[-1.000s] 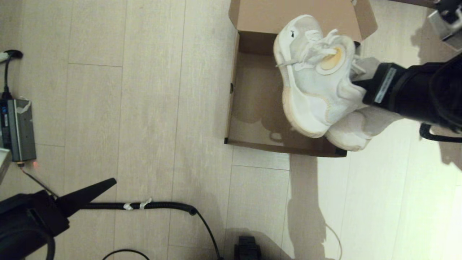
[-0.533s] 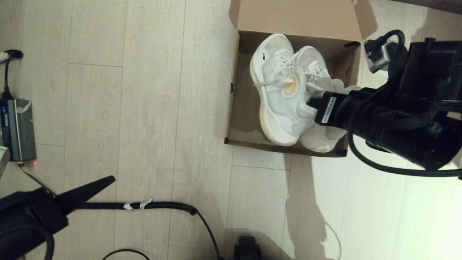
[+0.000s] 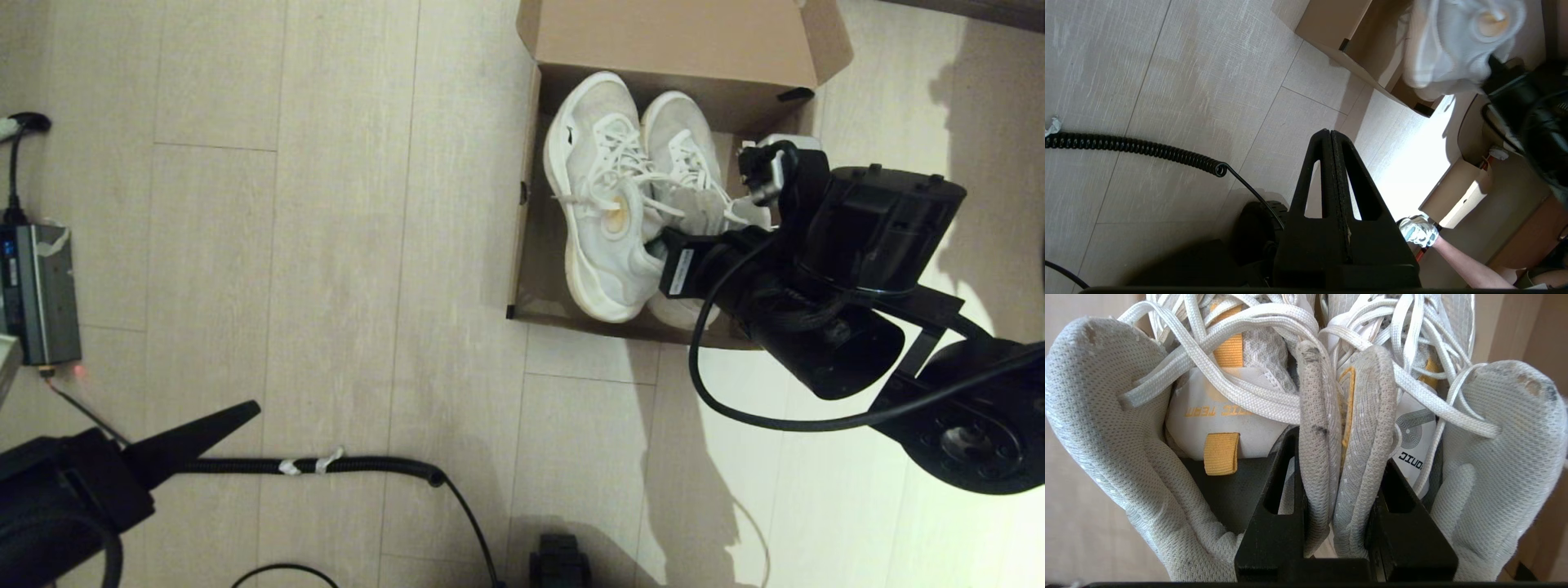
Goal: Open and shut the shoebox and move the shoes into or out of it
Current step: Put the shoes into the shoe box
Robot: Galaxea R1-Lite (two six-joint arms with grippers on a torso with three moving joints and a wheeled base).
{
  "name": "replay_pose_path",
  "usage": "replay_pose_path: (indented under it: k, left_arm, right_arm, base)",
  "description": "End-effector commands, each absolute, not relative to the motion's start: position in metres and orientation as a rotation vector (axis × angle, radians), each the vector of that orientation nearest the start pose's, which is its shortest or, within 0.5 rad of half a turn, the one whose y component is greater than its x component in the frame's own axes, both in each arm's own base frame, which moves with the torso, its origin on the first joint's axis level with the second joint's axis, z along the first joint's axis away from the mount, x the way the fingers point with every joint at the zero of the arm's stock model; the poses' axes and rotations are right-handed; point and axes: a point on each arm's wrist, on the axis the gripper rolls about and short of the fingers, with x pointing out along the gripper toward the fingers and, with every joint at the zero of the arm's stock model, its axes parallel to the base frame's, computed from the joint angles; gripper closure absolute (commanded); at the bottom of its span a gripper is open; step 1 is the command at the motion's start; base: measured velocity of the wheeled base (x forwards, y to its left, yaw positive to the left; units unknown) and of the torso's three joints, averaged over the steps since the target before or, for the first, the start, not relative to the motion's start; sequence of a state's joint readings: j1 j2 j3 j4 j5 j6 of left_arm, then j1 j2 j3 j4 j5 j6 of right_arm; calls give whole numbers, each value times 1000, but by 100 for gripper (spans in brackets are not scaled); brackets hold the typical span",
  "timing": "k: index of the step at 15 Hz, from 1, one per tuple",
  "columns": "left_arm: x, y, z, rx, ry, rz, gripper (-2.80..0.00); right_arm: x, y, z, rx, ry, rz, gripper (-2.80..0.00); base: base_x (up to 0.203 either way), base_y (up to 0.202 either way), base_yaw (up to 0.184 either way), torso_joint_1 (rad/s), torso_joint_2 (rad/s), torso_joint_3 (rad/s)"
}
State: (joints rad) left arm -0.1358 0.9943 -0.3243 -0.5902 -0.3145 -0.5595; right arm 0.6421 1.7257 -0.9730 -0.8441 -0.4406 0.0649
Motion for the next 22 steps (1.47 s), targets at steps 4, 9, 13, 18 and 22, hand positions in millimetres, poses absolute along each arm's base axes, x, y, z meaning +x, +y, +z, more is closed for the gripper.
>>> replay_pose_path:
  k: [4,9,13,18,22]
  left_arm:
    - [117,-23,191,-561,211,-416,0]
    - [116,-22,189,-563,232,-404,0]
    - [117,-23,192,-562,224,-406,0]
    - [155,-33,217,-560,225,-449,0]
    - [187,-50,231,-552,232,-504,0]
  right_arm:
    - [285,188,220,91,-46,169,0]
    - [305,186,206,90,-76,143,-280]
    - [303,186,206,98,-85,141,-280]
    - [269,151,260,151,-169,53,-280]
    - [274,102,269,129,-155,-97,0]
  base:
    - [0,0,0,0,0,0]
    - [0,0,0,0,0,0]
    - [0,0,0,0,0,0]
    - [0,0,0,0,0,0]
    - [0,0,0,0,0,0]
